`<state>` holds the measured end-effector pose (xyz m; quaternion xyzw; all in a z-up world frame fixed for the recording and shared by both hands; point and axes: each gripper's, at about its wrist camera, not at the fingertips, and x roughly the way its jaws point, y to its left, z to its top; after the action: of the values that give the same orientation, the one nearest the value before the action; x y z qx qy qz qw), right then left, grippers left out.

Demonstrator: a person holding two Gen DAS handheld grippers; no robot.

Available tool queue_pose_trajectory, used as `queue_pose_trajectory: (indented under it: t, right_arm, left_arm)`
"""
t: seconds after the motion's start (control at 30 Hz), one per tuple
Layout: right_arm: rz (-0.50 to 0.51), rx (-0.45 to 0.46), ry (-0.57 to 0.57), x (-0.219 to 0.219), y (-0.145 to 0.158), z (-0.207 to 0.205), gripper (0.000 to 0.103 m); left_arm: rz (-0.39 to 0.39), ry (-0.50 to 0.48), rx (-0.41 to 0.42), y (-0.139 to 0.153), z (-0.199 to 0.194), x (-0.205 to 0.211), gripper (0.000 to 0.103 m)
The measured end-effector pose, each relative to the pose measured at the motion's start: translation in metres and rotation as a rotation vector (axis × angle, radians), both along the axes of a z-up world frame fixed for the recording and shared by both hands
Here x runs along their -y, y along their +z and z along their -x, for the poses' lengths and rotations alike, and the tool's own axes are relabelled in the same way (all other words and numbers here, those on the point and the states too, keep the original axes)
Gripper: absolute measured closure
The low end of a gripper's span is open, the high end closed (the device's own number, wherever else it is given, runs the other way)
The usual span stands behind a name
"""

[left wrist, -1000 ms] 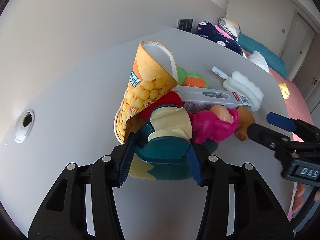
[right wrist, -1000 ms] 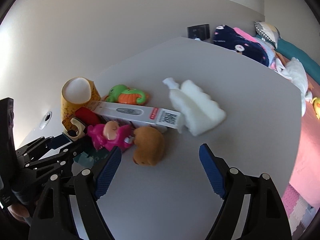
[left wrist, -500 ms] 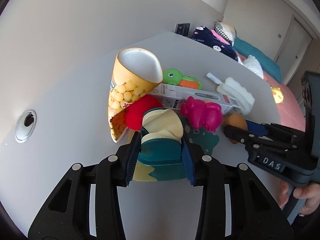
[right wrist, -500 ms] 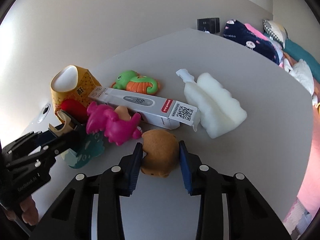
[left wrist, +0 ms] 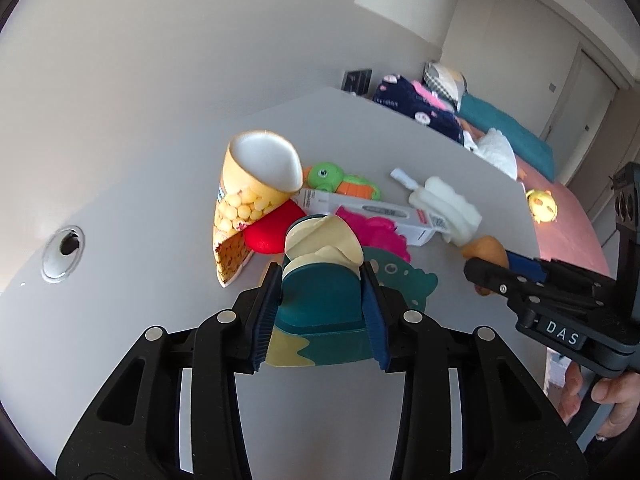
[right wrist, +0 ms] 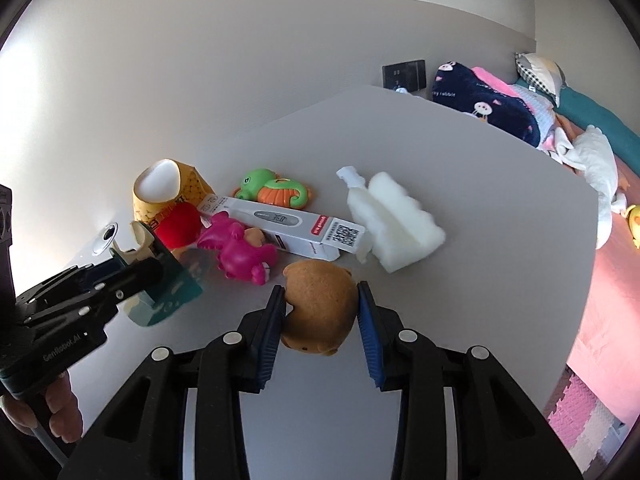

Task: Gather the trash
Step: 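Carry the teal toy and brown plush toward the bin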

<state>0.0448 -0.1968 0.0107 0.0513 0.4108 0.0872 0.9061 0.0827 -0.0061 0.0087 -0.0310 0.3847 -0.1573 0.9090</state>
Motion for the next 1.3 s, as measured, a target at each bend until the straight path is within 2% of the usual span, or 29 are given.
queue_pose_trajectory:
  t: [0.43,0.9,1.3]
  right_arm:
    - [-0.021,0.04,-0.038,0.027,0.019,0.037,0.065]
    - [-0.027,0.088,-0.117,0.073,0.036,0.077,0.065]
    - [-0.044,0.092,-0.205,0.122,0.034,0.106,0.065]
  left_arm:
    - [-0.018,-0.024,0.076,0.023,0.03,0.024,0.064]
    - [-0.012,-0.1,0.078,0.029,0.06,0.068,0.064]
    - [-0.02,-0.203,0.064,0.029,0.078,0.121,0.064]
